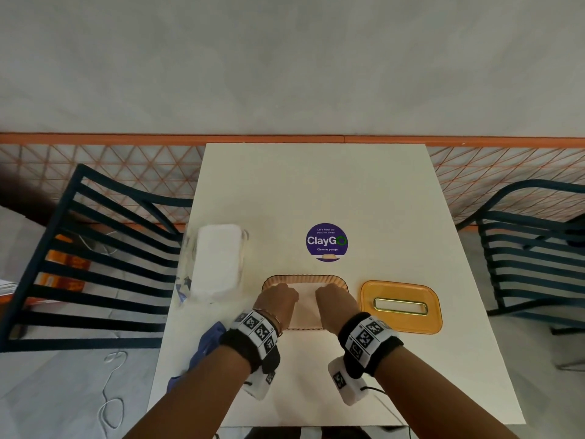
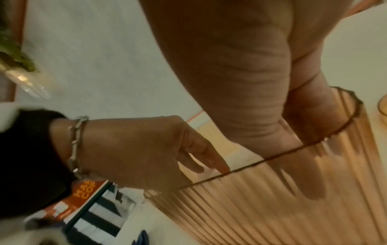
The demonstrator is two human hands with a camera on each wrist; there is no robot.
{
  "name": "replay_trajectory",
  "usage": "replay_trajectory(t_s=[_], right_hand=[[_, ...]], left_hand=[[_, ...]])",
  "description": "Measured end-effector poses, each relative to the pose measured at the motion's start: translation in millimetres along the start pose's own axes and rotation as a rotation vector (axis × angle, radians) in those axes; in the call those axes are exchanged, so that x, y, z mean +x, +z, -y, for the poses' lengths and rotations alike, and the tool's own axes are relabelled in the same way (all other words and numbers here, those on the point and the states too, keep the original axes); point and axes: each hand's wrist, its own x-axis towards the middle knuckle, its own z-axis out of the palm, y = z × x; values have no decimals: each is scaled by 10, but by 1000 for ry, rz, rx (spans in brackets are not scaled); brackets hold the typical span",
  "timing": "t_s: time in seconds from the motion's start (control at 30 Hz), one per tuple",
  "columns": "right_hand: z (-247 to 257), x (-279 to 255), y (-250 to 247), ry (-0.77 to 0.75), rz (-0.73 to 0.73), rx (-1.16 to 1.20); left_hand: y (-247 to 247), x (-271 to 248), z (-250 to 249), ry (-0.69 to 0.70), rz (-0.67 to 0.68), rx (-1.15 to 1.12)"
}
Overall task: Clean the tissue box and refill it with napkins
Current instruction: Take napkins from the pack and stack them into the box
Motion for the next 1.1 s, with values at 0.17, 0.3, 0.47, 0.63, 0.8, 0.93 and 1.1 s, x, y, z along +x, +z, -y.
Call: replay_trajectory(t_s=[0.17,0.3,0.47,0.63,0.8,0.93,1.1], right_hand=[[7,-6,24,2,4,29],[-32,-30,-41,-6,-43,109],[-199,-149,-195,13,-364,214],[-362,-187,-143,111,-413,294],[-396,-197,-48,142,-403,338],[-367,-210,-50,157,-402,336],[-366,-230,-51,173,-380,336]], left_hand=[[-85,-48,-16,13,-2,-24],[-308,-230,65,-1,-224,-300],[-581,-431,794,-341,-649,-615],[-348,-168,1477,-698,-428,-582],[-235,-78,1439,-746,-396,-529],[-218,-54,1435,-790,-406,-577],[-193,-43,1484,-810,-366,-643]])
